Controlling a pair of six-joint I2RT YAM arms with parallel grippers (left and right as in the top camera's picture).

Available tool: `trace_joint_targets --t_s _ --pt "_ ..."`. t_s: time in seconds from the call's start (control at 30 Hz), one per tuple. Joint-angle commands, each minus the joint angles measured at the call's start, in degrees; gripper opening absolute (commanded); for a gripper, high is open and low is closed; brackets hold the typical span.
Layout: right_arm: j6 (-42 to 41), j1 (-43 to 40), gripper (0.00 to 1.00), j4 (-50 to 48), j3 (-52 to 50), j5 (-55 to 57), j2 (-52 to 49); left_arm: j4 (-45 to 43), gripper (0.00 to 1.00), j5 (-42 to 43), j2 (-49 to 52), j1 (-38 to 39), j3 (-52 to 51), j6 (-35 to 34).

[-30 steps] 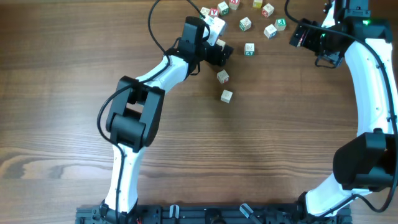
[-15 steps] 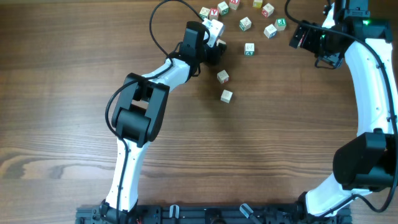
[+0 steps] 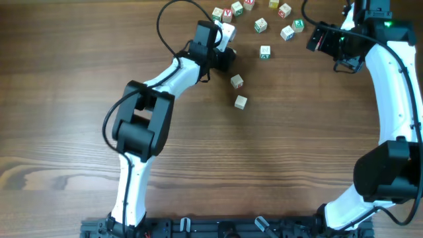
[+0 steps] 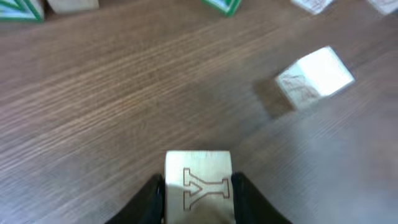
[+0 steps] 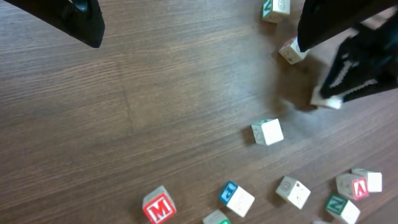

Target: Form a circle

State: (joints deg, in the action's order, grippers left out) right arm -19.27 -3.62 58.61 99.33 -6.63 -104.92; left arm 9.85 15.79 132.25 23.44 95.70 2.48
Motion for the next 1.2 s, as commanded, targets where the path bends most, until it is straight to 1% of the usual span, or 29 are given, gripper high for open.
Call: trace_joint_targets --t_s 0.0,0.17,0.3,0.4,0.53,0.6,0.63,0.7,0.73,0.83,0.9,0.93,1.0,1.07,1.17 --pt "-0.26 0.39 1.00 -0.46 -2.12 -0.94 -0.61 6.16 0.28 -0.48 -11.32 -0.92 0.37 -0.39" --pt "-0.24 0.39 1.00 -0.48 -3.08 -0.96 -0.61 17.18 0.27 -0.46 -19.12 -2.16 0.37 -2.12" --pt "-0.24 0.39 1.00 -0.35 -3.28 -1.20 -0.63 29.46 0.24 -0.48 -22.97 -2.73 0.37 -2.12" --pt "-0.22 0.46 1.00 -1.68 -5.68 -4.50 -0.61 39.80 0.21 -0.48 -23.39 -2.29 -0.33 -2.05" --pt "-0.26 0.66 0.99 -7.65 -12.96 -5.35 -0.61 43.01 0.19 -0.39 -23.39 -2.29 -4.57 -1.92" --pt "-0.28 0.66 0.99 -11.26 -17.03 -5.49 -0.63 43.17 0.19 0.66 -23.39 -2.29 -6.45 -2.08" --pt "-0.26 0.66 0.99 -13.20 -18.97 -6.05 -0.61 42.62 0.19 2.69 -23.39 -2.27 -7.61 -2.12" --pt "-0.24 0.66 0.99 -16.44 -21.77 -7.78 -0.61 40.26 0.19 5.97 -23.39 -1.95 -9.92 -2.12" --pt "-0.20 0.66 0.99 -18.82 -23.76 -9.57 -0.61 35.93 0.20 6.27 -23.39 -0.83 -13.33 -2.12" --pt "-0.24 0.68 1.00 -19.17 -24.11 -10.56 -0.63 30.27 0.21 6.29 -23.39 0.33 -17.27 -3.67" --pt "-0.24 0.68 0.99 -19.08 -24.11 -12.96 -0.63 25.33 0.22 6.29 -23.39 1.07 -20.22 -4.74" --pt "-0.22 0.81 1.00 -19.02 -24.11 -14.73 -0.61 21.49 0.23 6.29 -23.39 1.60 -22.47 -4.94" --pt "-0.28 1.55 0.99 -18.93 -24.11 -15.52 -0.61 17.05 0.24 6.29 -23.39 2.21 -25.70 -6.03" --pt "-0.31 2.40 1.00 -18.93 -24.11 -15.52 -0.61 14.38 0.24 6.27 -23.39 2.34 -28.06 -6.71" --pt "-0.50 3.52 1.00 -18.86 -24.11 -15.52 -0.63 13.14 0.23 6.27 -23.39 2.34 -29.88 -7.50"
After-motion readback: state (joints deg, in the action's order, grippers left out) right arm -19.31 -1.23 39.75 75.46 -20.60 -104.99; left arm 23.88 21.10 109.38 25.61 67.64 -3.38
